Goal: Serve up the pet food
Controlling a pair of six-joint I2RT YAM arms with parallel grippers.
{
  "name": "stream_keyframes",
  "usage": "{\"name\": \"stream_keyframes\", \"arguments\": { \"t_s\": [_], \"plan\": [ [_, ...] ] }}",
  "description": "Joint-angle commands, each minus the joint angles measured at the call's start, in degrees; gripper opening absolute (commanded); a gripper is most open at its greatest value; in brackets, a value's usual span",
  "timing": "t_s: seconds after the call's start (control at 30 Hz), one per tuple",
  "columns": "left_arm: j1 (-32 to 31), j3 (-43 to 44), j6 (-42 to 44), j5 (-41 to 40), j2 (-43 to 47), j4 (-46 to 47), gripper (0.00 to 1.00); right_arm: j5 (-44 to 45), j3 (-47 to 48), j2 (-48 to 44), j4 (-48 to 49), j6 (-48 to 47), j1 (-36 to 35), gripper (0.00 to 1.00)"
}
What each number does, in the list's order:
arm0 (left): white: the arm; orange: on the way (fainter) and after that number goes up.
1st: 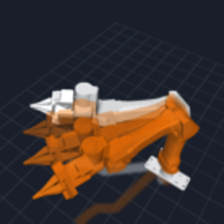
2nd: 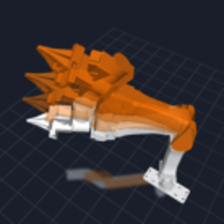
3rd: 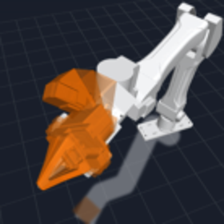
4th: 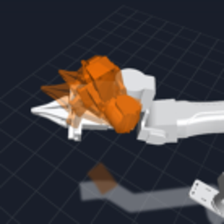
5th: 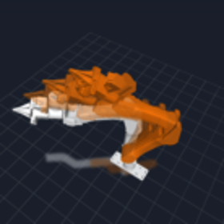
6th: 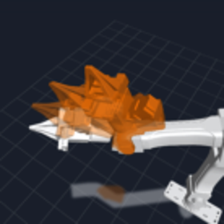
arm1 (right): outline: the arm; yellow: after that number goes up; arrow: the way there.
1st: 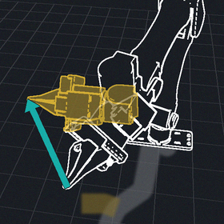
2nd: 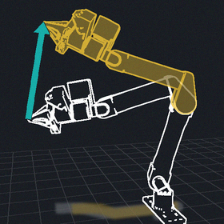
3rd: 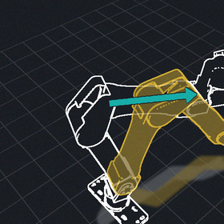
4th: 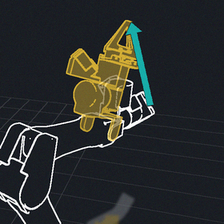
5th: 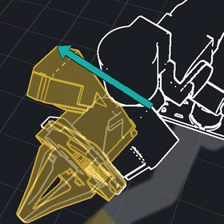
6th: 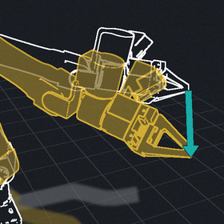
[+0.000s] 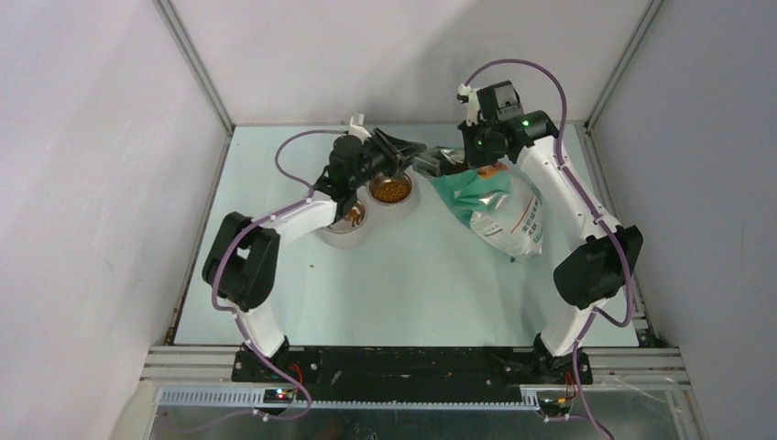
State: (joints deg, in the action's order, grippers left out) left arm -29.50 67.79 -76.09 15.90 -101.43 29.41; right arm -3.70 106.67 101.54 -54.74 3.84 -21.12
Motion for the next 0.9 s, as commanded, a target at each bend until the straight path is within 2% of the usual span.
{"name": "stream_keyframes", "arguments": {
  "t_s": [0.0,0.4,0.73,0.87],
  "plan": [
    [2.04,-0.61,-2.35,2.44,5.18,4.95,0.00,2.82,3.66,-2.52,-5.17,-2.46,1.06,0.00],
    [6.52,-2.16,-7.62,5.46,5.12,10.66,0.00,6.69,6.42,-4.65,-6.28,-8.11,1.01,0.00],
    [7.94,0.90,-17.21,13.52,-2.47,20.63,0.00,7.81,6.29,-5.70,-7.34,-10.15,1.22,0.00],
    [6.70,1.93,-19.47,13.11,-6.71,19.91,0.00,7.83,6.83,-5.35,-7.94,-10.42,1.52,0.00]
  ]
}}
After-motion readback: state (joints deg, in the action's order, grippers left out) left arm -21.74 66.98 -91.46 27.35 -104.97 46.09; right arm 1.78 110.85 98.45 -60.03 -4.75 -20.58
